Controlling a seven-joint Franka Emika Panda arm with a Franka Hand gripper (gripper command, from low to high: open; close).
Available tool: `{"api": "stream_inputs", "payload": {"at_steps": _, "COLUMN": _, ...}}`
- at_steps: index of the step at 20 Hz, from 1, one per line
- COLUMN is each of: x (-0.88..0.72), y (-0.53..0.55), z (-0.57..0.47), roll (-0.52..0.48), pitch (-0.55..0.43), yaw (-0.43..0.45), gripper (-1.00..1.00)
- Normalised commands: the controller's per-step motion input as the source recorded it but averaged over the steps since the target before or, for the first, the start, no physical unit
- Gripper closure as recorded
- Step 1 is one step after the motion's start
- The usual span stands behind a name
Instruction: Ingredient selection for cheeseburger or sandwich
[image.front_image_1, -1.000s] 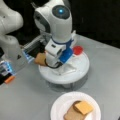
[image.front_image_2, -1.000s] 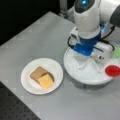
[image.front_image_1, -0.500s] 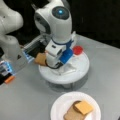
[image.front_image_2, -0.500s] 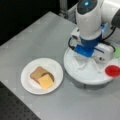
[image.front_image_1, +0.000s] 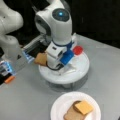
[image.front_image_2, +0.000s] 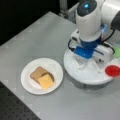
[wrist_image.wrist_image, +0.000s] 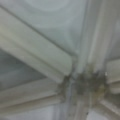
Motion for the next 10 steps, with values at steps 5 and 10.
{"api": "stream_inputs", "payload": {"at_steps": 5, "x": -0.15, "y": 0.04, "z": -0.15, "roll": -0.013, "pitch": -0.193, "yaw": -0.012, "gripper": -1.0}}
{"api": "stream_inputs", "payload": {"at_steps": 10, "x": -0.17, "y": 0.04, "z": -0.14, "roll": -0.022, "pitch": -0.187, "yaw": 0.01, "gripper": -1.0}}
